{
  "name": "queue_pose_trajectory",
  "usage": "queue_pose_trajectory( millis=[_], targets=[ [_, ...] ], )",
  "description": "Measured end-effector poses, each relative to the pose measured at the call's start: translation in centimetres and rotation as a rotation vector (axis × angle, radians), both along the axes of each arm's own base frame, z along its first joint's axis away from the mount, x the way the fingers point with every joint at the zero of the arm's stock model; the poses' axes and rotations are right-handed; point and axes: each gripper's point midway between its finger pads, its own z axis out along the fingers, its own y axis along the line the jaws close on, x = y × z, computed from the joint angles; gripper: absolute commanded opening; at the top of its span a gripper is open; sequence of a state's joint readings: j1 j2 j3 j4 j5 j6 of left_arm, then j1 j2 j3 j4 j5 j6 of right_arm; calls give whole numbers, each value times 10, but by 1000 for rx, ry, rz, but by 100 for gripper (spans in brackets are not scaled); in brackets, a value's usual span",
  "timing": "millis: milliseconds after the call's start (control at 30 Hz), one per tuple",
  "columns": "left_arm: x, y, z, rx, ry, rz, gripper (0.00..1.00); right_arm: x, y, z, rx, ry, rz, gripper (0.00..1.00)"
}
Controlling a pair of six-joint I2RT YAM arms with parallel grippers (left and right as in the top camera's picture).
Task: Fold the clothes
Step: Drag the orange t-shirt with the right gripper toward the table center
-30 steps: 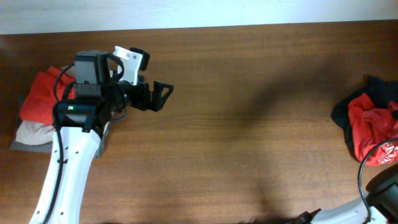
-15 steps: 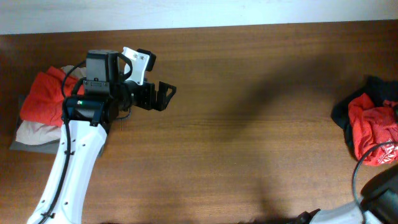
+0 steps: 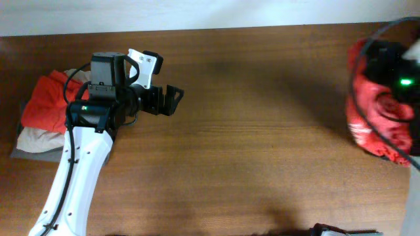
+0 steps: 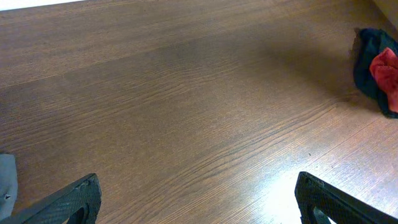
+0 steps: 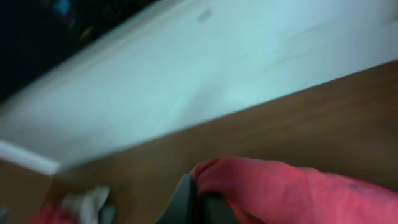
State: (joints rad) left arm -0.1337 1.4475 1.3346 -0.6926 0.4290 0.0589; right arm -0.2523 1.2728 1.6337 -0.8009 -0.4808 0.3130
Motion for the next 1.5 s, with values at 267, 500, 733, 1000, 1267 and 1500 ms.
queue_pose_trajectory(
  millis=[267,500,733,1000,1267,1500],
  targets=[
    [0,0,0,0,0,0,99,26,83,-46,-97,114,166,4],
    [0,0,0,0,0,0,99,33,139,-57,-107,110,288,4],
    [1,2,-1,12,-1,11,99,50,209,-75,-95,90,422,4],
    [4,10,-4,49,-4,46,99,43,271,-104,-103,124,560,4],
    [6,14,-5,68,-7,65,99,62,246,-113,-221,112,416,92],
    [6,15,-5,71,-7,68,99,61,156,-158,-341,351,219,92]
  ],
)
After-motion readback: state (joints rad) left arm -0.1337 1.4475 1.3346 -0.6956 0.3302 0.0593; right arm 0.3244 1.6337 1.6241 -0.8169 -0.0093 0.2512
